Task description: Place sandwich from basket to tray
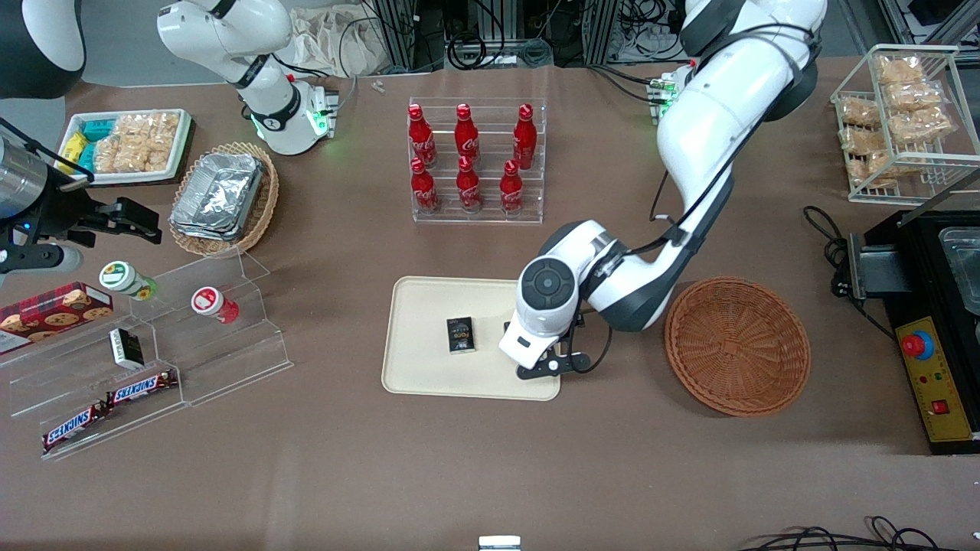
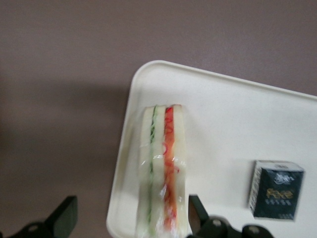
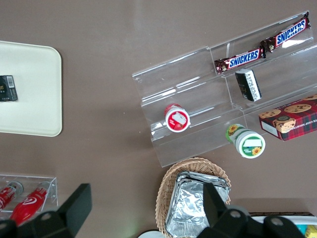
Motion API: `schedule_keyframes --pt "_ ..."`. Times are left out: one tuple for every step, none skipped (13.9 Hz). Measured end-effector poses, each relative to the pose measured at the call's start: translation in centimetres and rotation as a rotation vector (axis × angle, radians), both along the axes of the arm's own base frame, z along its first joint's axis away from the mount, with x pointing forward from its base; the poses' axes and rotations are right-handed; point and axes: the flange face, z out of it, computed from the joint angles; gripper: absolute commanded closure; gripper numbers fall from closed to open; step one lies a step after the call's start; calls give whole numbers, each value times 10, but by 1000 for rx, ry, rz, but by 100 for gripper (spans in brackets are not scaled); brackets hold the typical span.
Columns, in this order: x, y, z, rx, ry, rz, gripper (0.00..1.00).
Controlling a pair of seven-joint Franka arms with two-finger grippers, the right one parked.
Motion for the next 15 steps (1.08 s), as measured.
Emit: schedule_keyframes --pt "9 18 30 9 -23 27 0" --pt "19 41 58 16 -44 60 0" --pt "28 66 84 21 -66 89 0" --pt "36 91 104 23 -81 105 0" --pt "42 117 118 19 -85 100 0" --pt "47 142 127 19 -77 84 0" --pt "51 171 133 16 -62 62 0" --pt "53 204 136 6 -41 36 0" --pt "54 236 139 -2 -21 8 0" --pt "52 265 140 -1 -6 -21 0" --pt "49 288 142 -2 6 -48 0" --pt "45 303 146 -12 16 -77 0" --pt "40 312 150 -12 31 -104 0" --pt "35 319 154 -1 48 -127 0" --pt "28 324 157 8 60 -155 0"
